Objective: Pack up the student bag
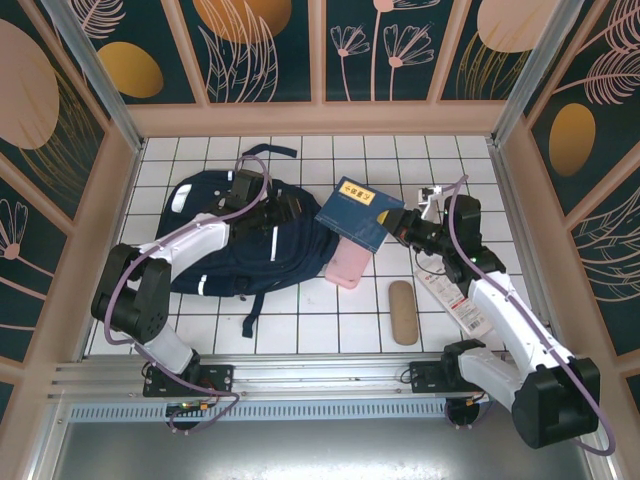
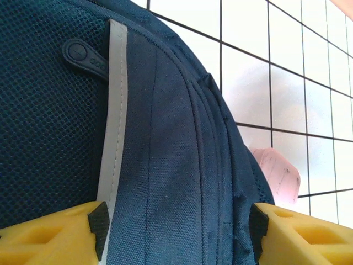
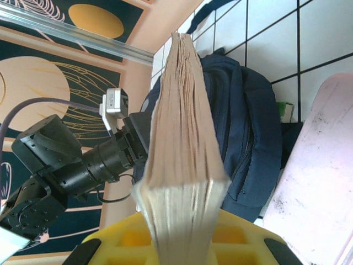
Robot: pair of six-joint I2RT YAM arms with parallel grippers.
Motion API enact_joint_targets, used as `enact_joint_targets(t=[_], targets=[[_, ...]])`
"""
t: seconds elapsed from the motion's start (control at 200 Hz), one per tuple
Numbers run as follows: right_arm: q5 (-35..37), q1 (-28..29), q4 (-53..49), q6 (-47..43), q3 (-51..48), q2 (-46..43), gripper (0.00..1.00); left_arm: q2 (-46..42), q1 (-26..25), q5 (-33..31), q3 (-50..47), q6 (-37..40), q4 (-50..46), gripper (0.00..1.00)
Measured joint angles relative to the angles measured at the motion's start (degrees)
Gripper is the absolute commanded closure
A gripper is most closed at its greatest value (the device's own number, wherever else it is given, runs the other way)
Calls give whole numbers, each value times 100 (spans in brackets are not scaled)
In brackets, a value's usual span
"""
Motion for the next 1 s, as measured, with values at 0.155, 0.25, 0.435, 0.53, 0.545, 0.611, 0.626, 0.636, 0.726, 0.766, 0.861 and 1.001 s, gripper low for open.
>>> enact_joint_targets(t=[0.155,0.25,0.435,0.53,0.545,0.611,0.626,0.636,0.726,0.766,0.861,1.001], targets=[[-70,-2,15,-20,0,118,100,-2,0,-236,105,133,-212,30],[-92,-11,17,-22,0,149,100,0,0,-334,160,225,-332,29],[-181,-11,20,-24,0,164,100,127,0,-330,345,343,-420,29],[-203,-11,20,-26,0,164,100,284,2,-72,400,319,-341,30],[-205,-11,20,-26,0,166,100,304,0,-28,400,313,-332,31],[-216,-11,20,-31,0,164,100,361,2,175,400,247,-280,31],[-219,-13,20,-31,0,164,100,363,0,212,400,234,-269,31],[-219,-15,17,-31,0,164,100,365,0,240,400,216,-264,31],[-245,-57,35,-20,0,164,100,365,0,426,398,127,-186,33],[-260,-85,52,-17,0,164,100,365,2,503,389,85,-140,34],[-264,-109,57,-17,0,160,100,365,9,688,289,-50,50,40],[-313,-118,70,26,-4,160,100,365,28,772,166,-107,153,41]])
